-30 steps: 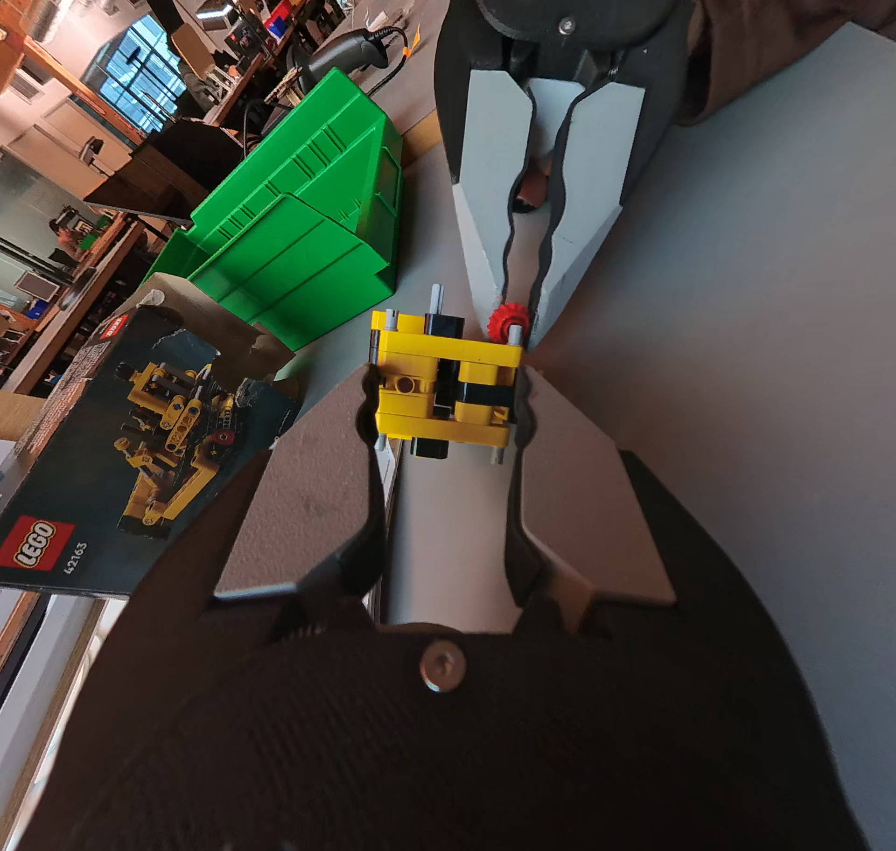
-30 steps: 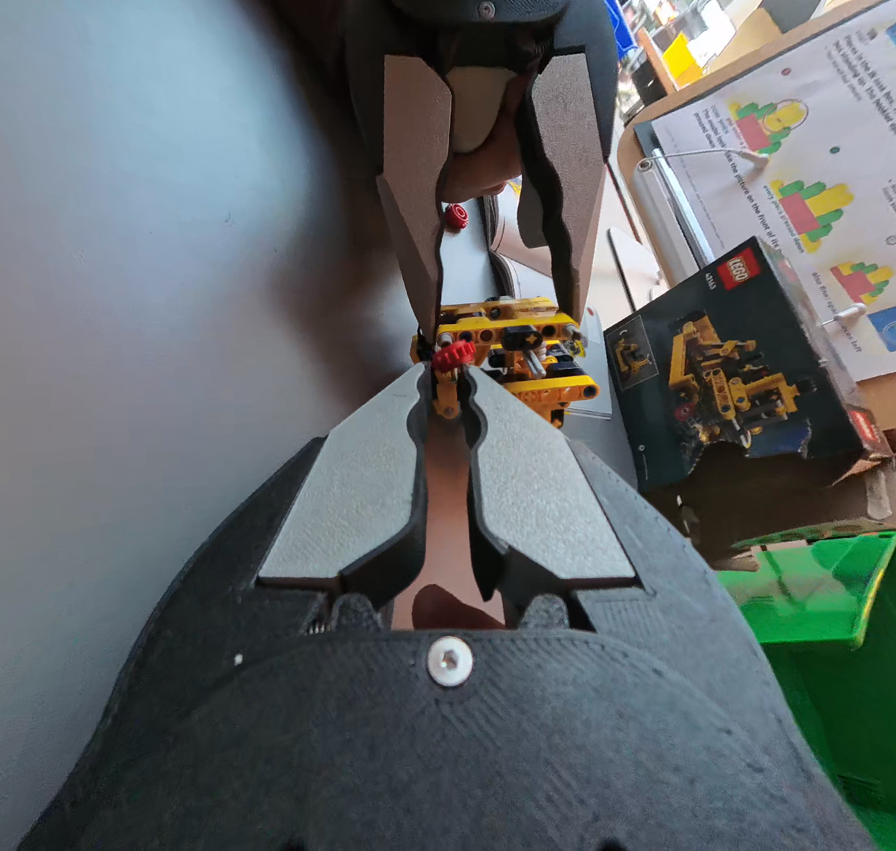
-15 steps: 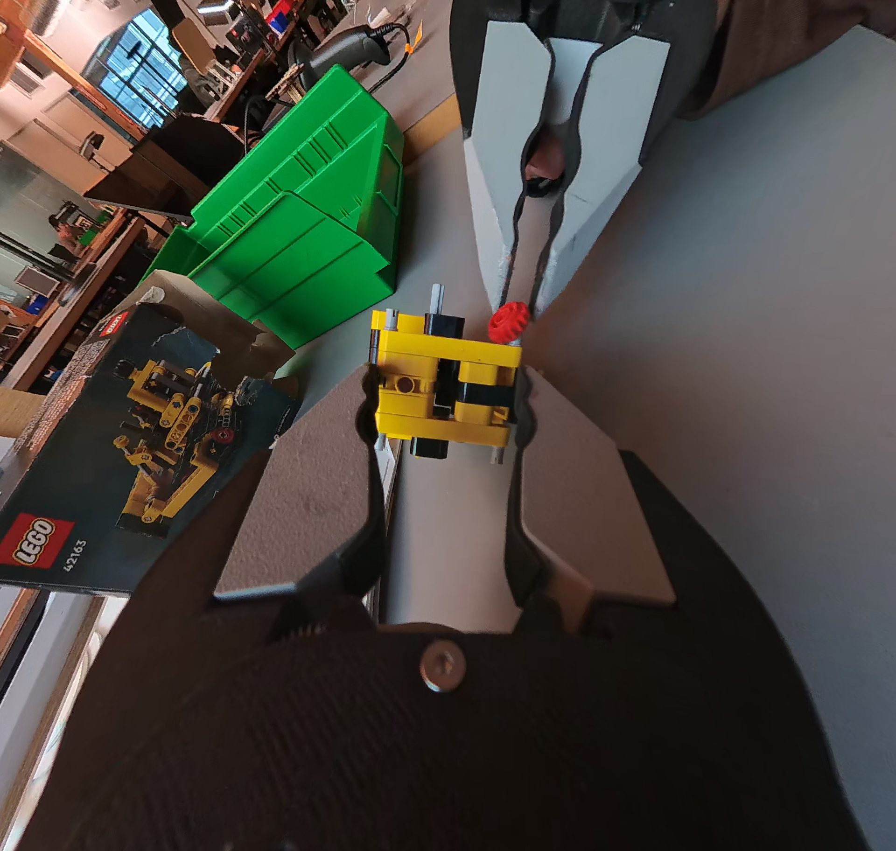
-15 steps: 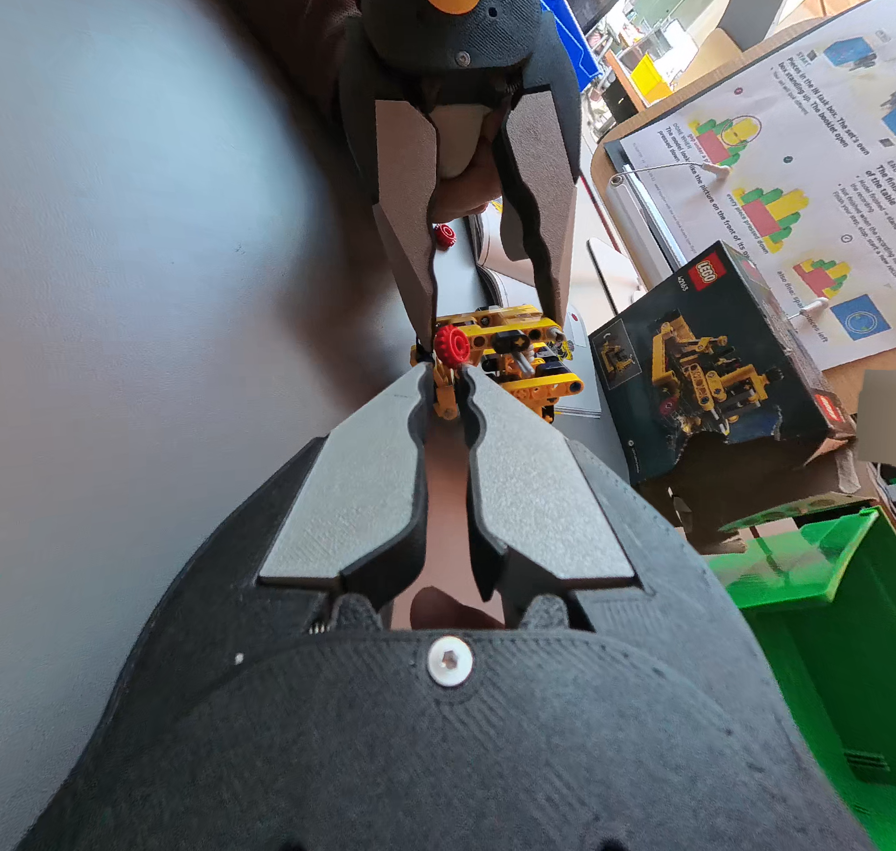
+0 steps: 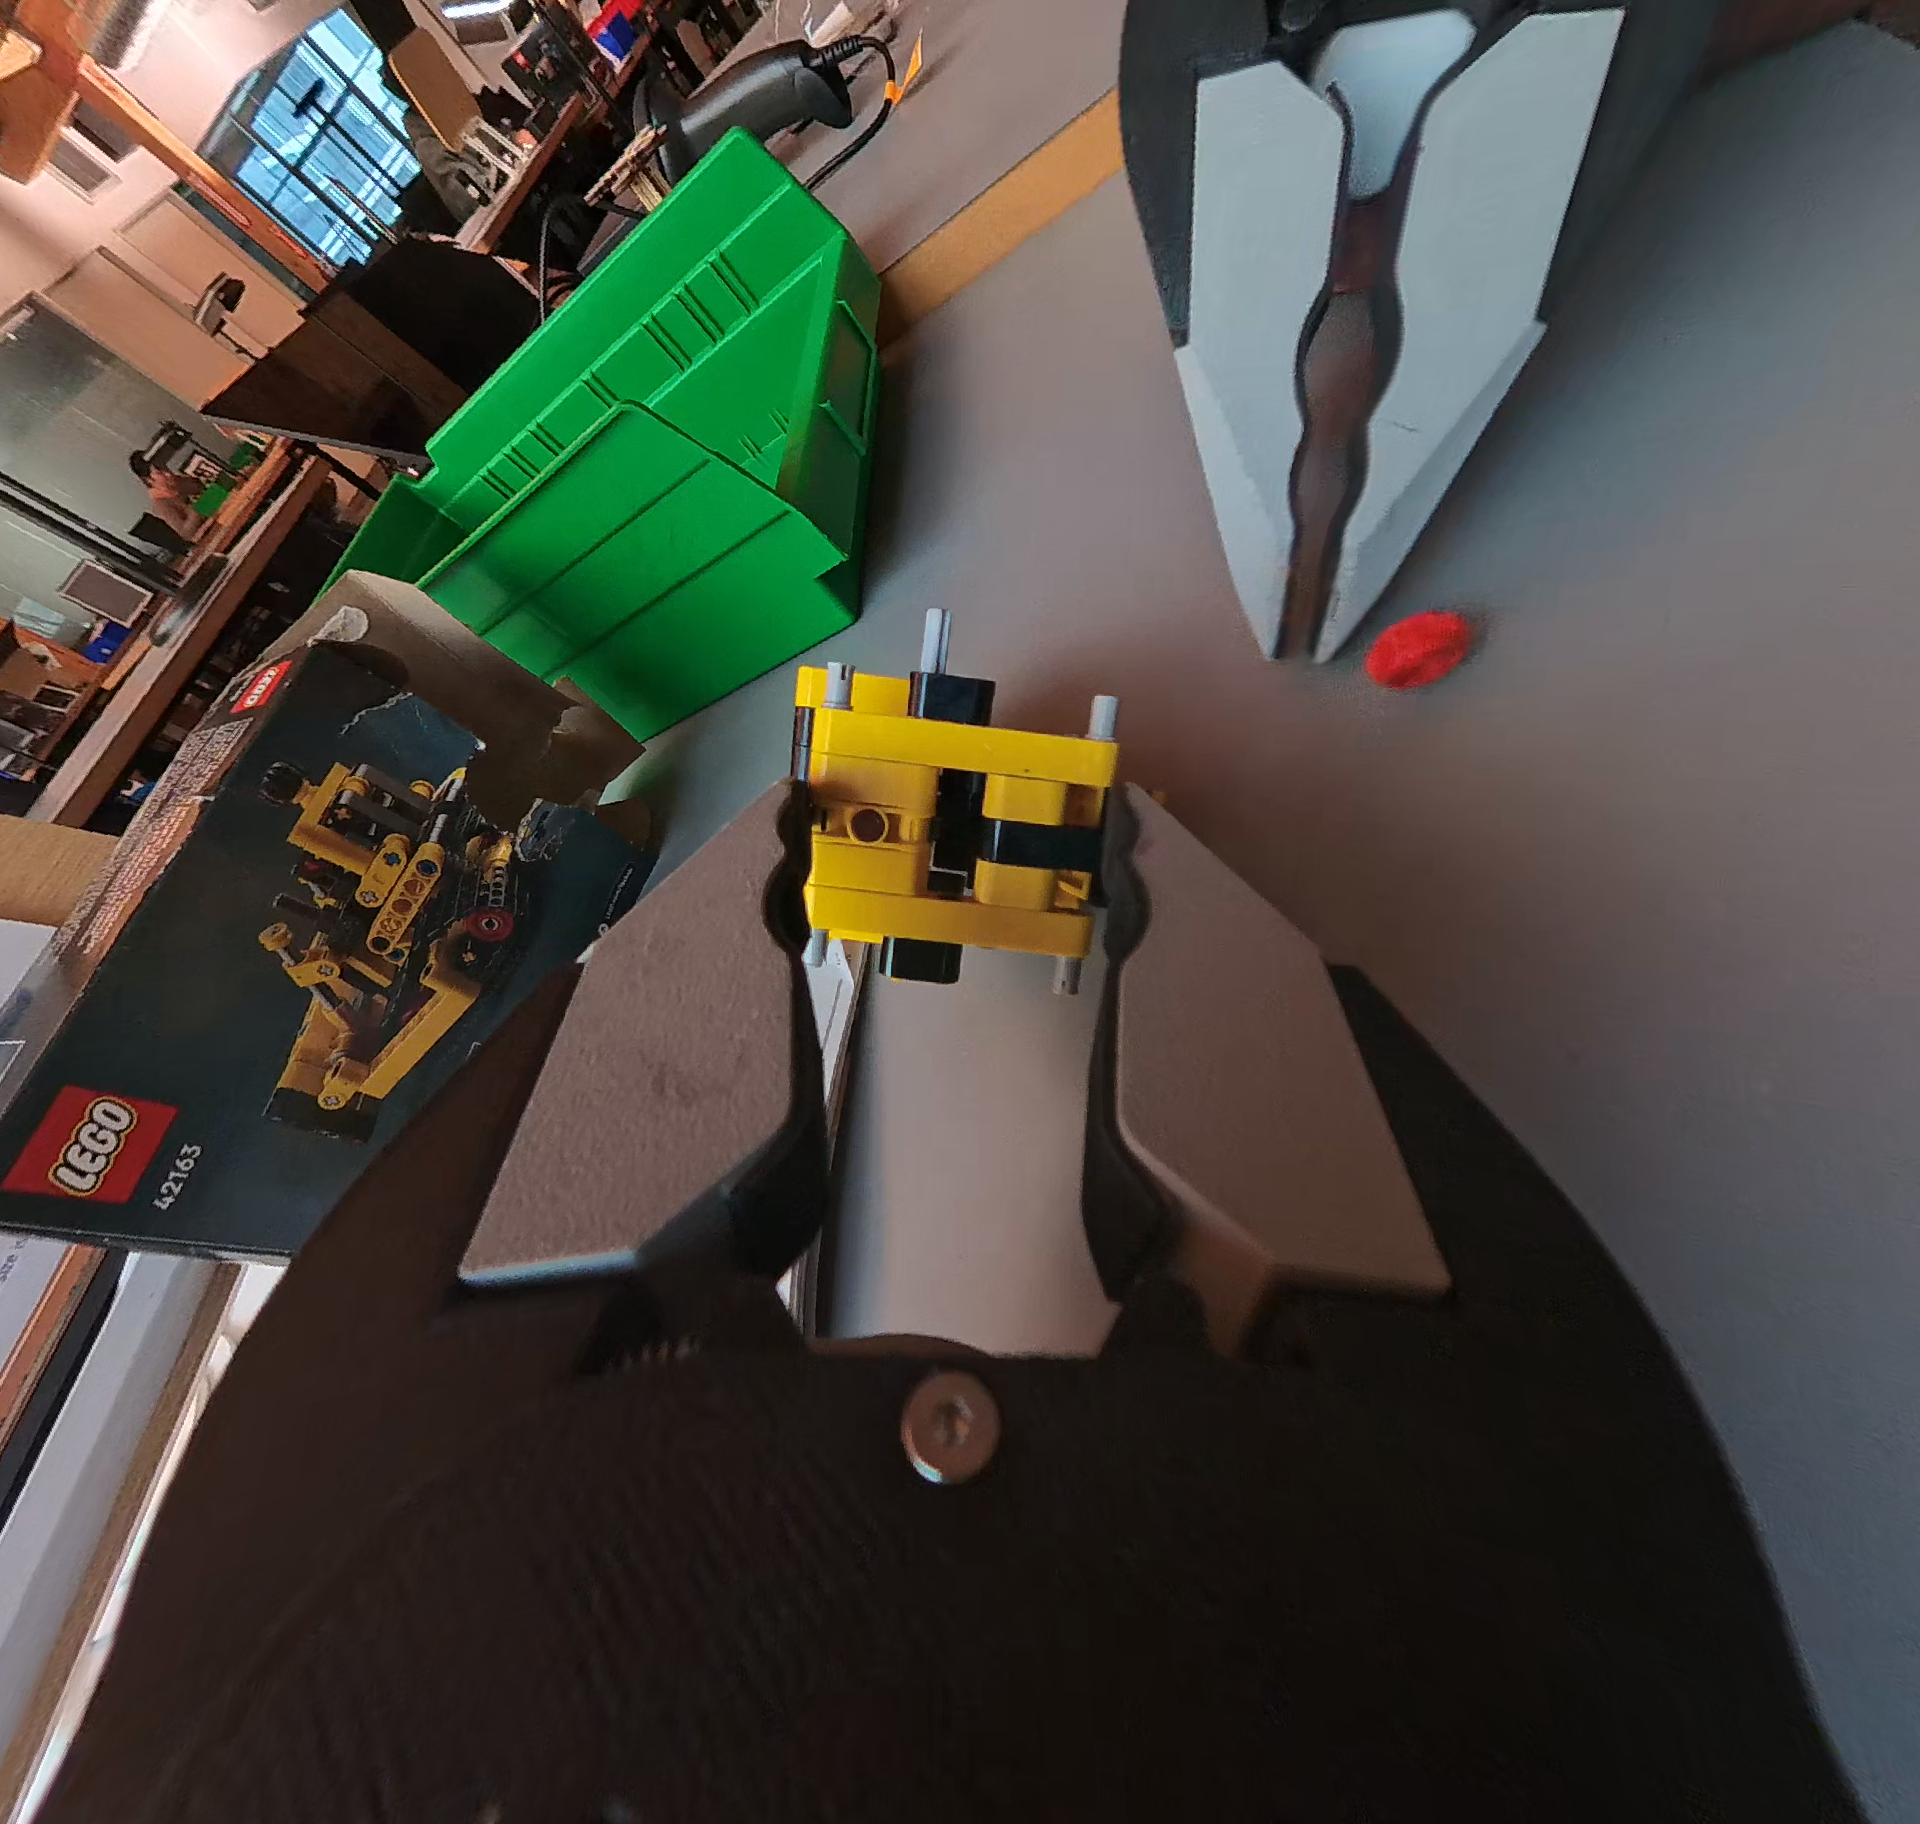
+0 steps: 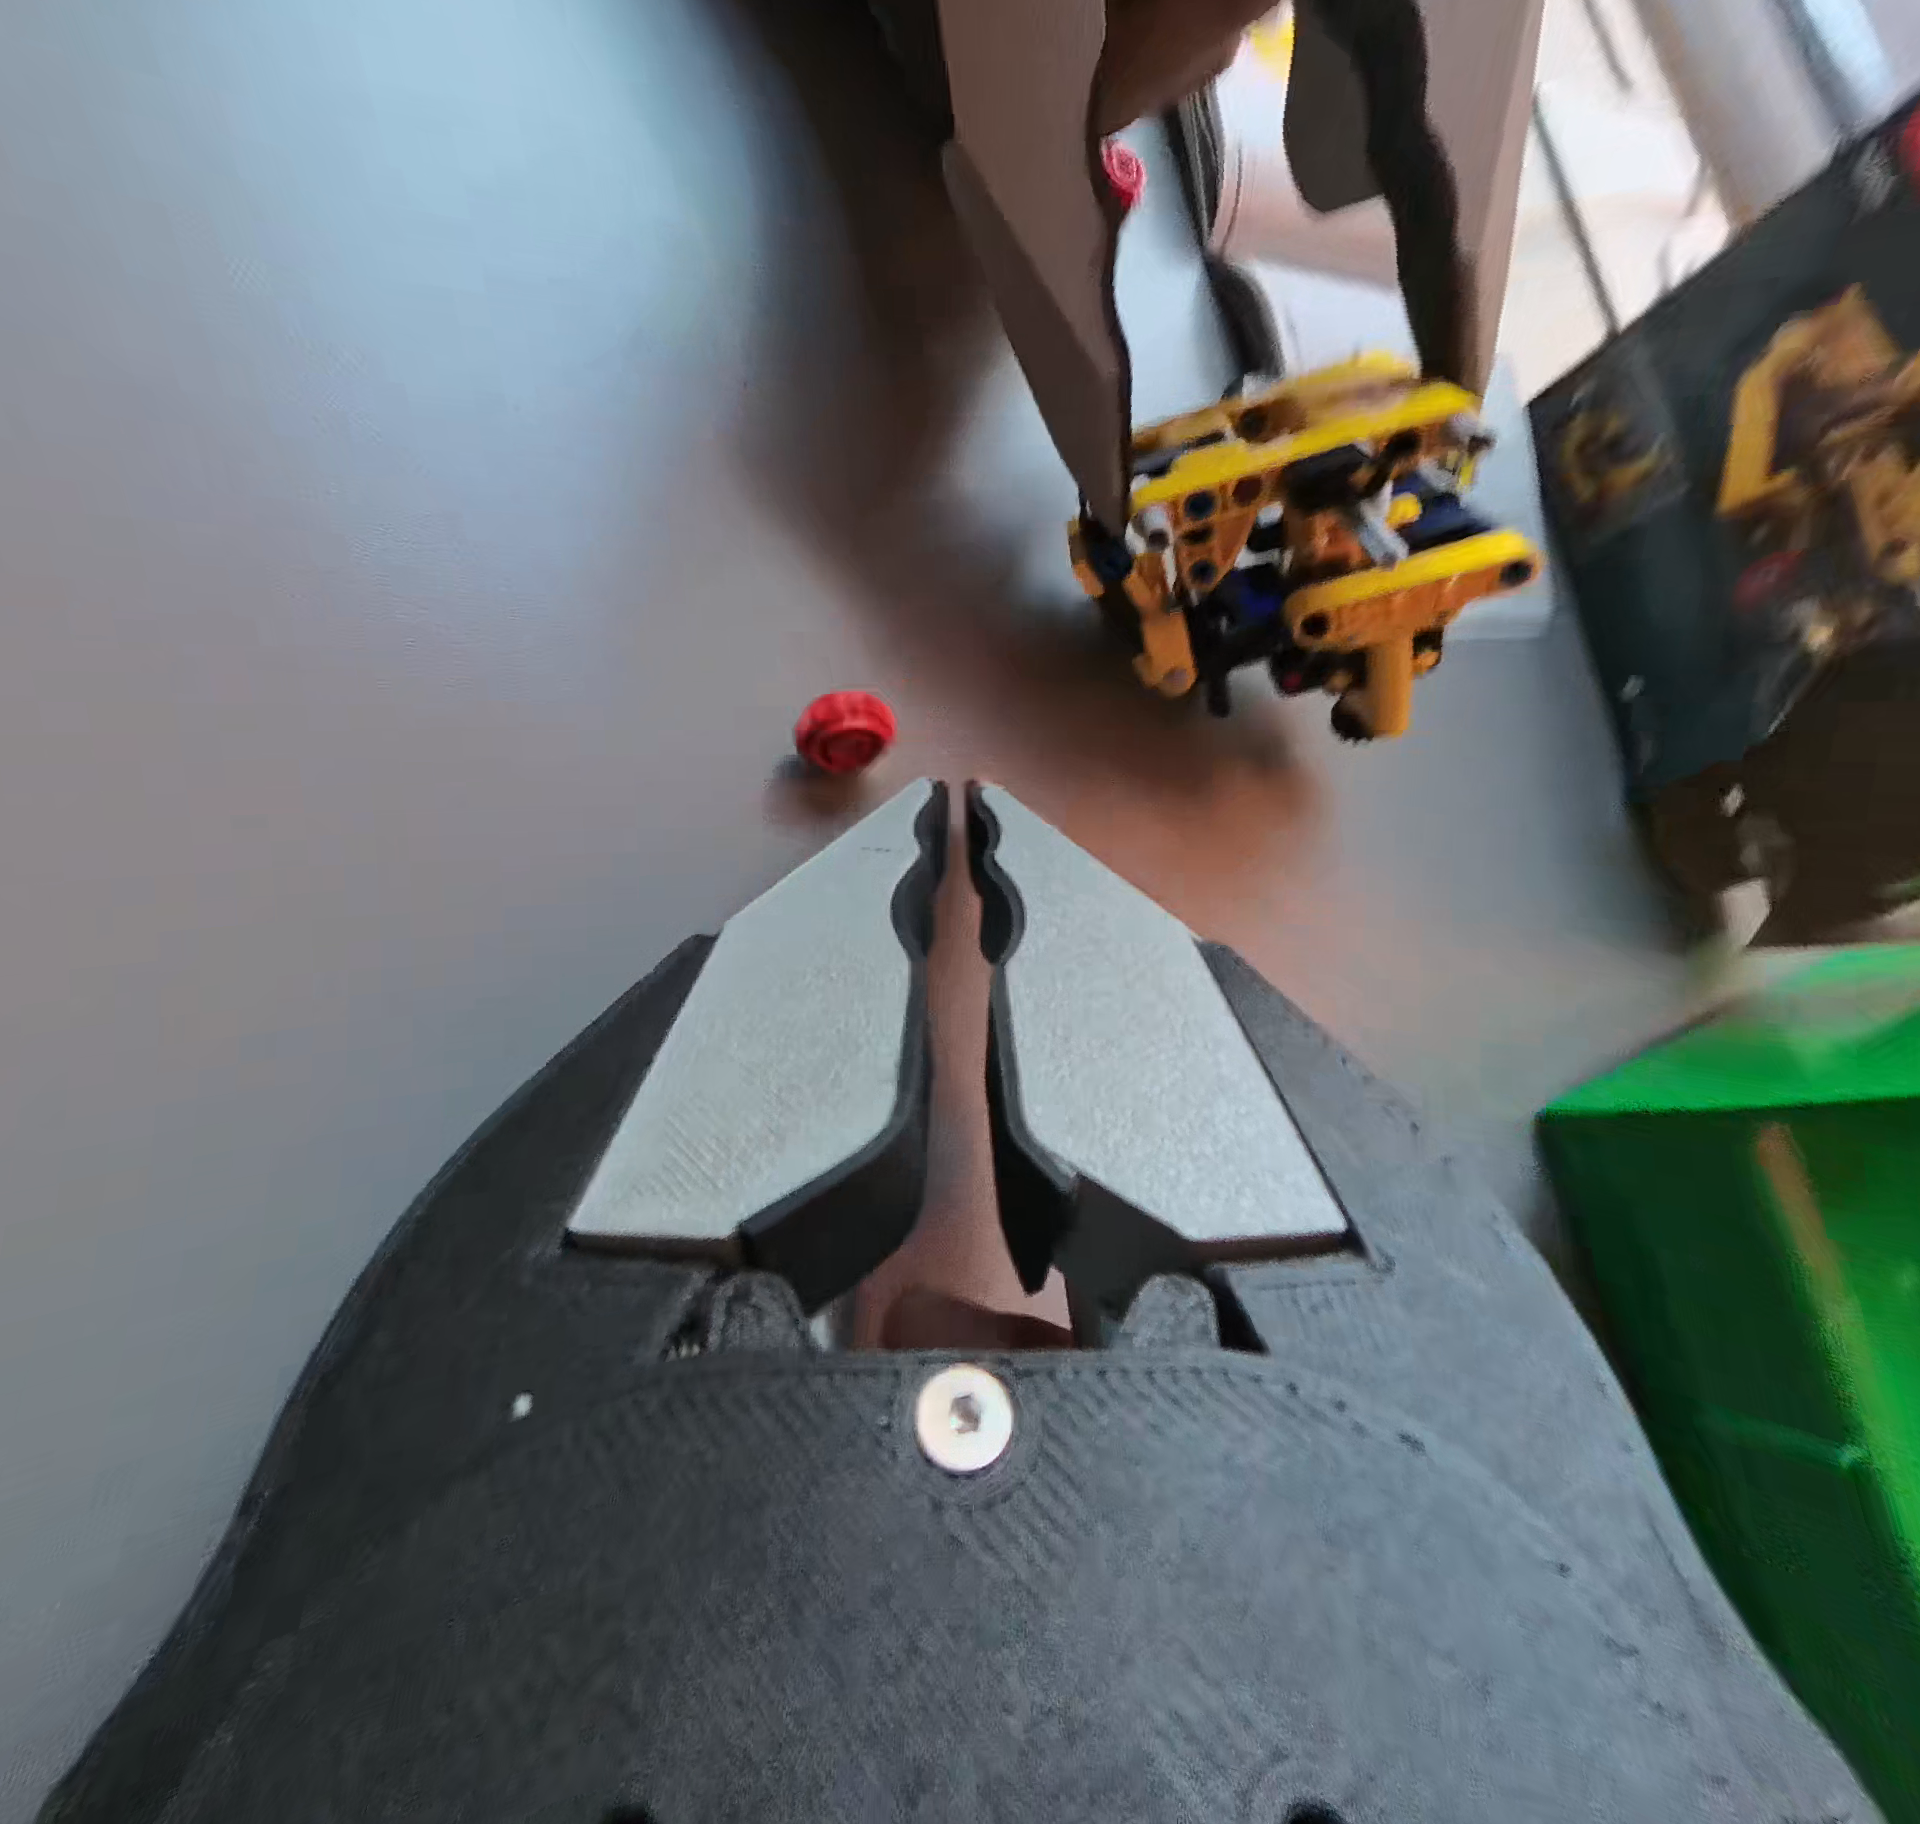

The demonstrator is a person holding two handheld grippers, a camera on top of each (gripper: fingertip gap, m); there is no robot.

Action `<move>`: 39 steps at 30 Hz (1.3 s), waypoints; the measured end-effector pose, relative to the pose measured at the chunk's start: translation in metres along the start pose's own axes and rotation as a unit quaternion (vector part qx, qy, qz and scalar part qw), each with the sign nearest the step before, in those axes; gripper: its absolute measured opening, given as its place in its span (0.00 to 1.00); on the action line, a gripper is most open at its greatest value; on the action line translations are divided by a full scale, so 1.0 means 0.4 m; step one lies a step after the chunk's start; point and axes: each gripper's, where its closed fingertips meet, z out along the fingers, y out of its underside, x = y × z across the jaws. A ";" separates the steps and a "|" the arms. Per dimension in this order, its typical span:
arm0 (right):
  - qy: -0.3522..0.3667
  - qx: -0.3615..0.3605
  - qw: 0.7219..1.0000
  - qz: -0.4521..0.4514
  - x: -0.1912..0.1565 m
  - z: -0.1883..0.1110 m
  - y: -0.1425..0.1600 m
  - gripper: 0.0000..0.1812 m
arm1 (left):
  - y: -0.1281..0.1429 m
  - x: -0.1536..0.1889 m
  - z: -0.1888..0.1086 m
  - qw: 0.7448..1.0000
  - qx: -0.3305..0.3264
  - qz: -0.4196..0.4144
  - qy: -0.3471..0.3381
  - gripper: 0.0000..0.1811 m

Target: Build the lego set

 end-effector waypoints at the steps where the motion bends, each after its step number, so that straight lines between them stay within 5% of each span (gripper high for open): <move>1: 0.007 -0.016 1.000 0.026 0.002 -0.003 0.011 0.04 | 0.000 0.000 0.000 1.000 0.000 0.001 -0.001 0.30; 10: -0.065 -0.010 0.981 0.183 -0.078 -0.083 -0.020 0.12 | 0.006 -0.005 -0.006 1.000 -0.002 0.008 -0.010 0.30; 18: -0.023 -0.090 0.979 0.183 -0.098 -0.070 -0.001 0.10 | 0.005 -0.003 -0.007 1.000 -0.002 0.019 -0.015 0.30; 39: -0.042 -0.121 0.970 0.204 -0.106 -0.044 -0.001 0.11 | 0.007 -0.004 -0.011 0.999 -0.004 0.027 -0.021 0.30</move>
